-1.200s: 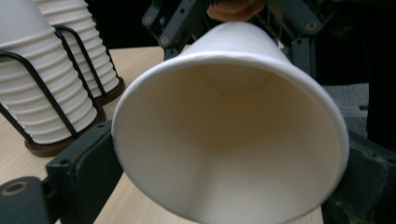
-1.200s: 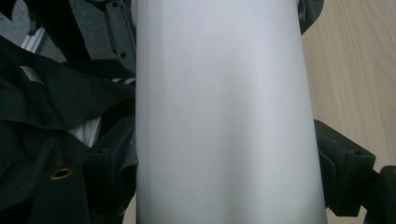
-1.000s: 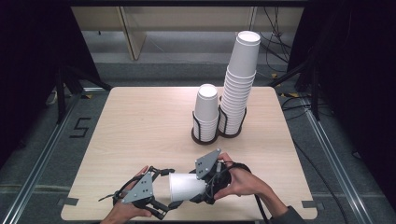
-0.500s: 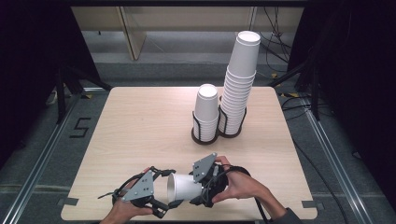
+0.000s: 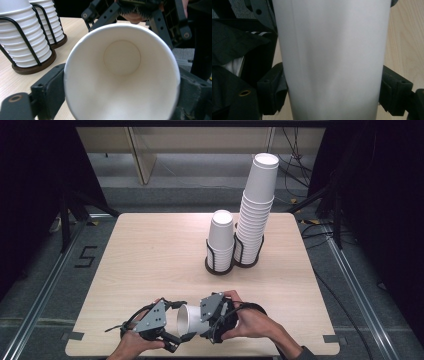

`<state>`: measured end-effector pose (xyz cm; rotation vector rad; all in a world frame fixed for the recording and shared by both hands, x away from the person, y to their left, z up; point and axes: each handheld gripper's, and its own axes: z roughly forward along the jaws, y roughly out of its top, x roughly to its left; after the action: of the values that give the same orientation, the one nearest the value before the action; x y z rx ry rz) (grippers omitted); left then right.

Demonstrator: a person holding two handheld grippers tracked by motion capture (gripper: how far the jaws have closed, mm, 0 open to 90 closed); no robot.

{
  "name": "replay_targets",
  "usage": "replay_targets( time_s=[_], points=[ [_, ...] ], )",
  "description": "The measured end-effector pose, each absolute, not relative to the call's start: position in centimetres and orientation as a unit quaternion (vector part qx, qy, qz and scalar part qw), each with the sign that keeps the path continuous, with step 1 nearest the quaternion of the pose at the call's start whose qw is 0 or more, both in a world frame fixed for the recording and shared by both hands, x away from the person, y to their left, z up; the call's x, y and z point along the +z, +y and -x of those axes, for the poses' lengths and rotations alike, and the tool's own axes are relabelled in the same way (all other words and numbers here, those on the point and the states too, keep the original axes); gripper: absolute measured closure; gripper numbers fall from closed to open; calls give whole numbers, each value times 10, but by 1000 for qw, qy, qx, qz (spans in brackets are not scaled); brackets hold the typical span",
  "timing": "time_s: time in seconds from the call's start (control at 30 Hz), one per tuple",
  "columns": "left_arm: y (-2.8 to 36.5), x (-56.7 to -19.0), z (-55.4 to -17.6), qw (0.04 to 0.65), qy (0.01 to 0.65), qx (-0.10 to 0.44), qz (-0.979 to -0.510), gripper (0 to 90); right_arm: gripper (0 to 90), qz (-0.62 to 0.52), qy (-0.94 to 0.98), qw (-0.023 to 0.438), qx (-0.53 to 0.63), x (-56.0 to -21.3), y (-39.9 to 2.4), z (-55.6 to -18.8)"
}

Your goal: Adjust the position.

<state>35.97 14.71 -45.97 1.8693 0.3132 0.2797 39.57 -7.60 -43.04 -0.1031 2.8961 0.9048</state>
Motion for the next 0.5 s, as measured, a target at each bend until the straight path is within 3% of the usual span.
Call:
replay_targets(
  time_s=[0.17, 0.27, 0.5],
  points=[
    [151, -460, -361, 625, 166, 106, -755, 44, 218, 44, 935, 26, 351, -432, -83, -409],
    [154, -461, -364, 652, 184, 92, -730, 58, 218, 21, 921, -6, 389, -430, -90, -412],
    [159, -461, -366, 675, 221, 87, -699, 73, 218, -16, 890, -7, 455, -425, -96, -419]
  ],
)
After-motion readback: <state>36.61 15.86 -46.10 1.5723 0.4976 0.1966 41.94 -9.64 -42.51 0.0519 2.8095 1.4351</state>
